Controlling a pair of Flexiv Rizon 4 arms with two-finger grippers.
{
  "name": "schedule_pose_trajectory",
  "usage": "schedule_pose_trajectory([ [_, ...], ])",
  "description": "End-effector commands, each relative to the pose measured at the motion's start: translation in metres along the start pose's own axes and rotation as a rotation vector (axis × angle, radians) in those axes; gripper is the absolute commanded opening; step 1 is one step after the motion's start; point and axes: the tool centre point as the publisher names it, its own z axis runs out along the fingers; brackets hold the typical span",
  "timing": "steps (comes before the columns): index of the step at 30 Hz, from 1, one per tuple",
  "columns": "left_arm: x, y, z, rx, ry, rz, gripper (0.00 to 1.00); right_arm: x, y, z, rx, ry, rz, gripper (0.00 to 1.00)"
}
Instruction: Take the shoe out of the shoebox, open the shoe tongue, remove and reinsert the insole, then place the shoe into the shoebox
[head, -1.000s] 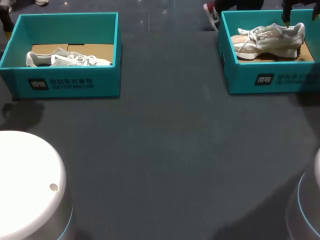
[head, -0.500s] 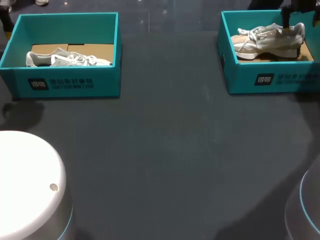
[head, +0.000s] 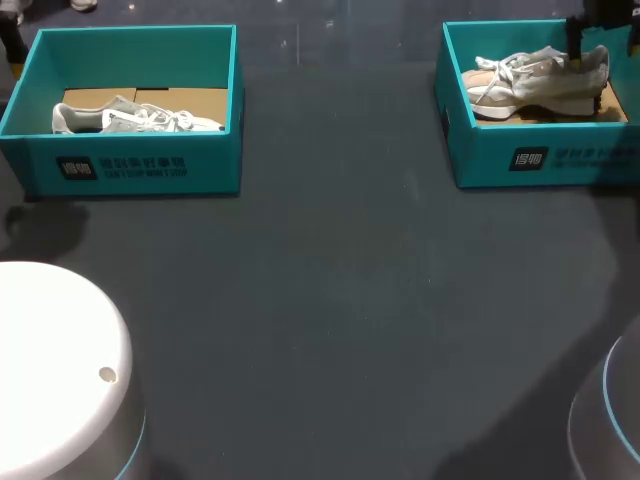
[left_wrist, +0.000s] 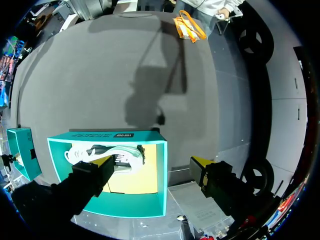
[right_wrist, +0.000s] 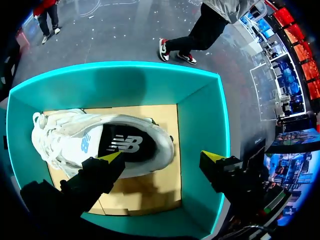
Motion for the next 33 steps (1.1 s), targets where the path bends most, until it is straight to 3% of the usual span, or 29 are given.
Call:
schedule_pose_trajectory([
  [1,0.001,0.0,-0.001,0.0,0.002,0.001,1.0,0.0,0.012,0.013,0.024,0.007,0.002,0.89],
  [2,0.001,0.0,-0.001,0.0,0.002,0.001,1.0,-0.001,0.012,0.015,0.027,0.008,0.002,0.82],
  [12,0.001,0.0,-0.001,0.0,0.002,0.001,1.0,-0.003,0.016,0.03,0.058,0.017,0.003,0.76],
  [15,0.001,0.0,-0.001,0.0,0.002,0.001,1.0,-0.004,0.018,0.035,0.063,0.029,0.0,0.68],
  [19,0.001,0.0,-0.001,0.0,0.002,0.001,1.0,-0.005,0.02,0.039,0.069,0.037,-0.002,0.69],
  [33,0.001,0.0,-0.001,0.0,0.002,0.001,1.0,-0.004,0.015,0.051,0.109,0.067,0.003,0.57],
])
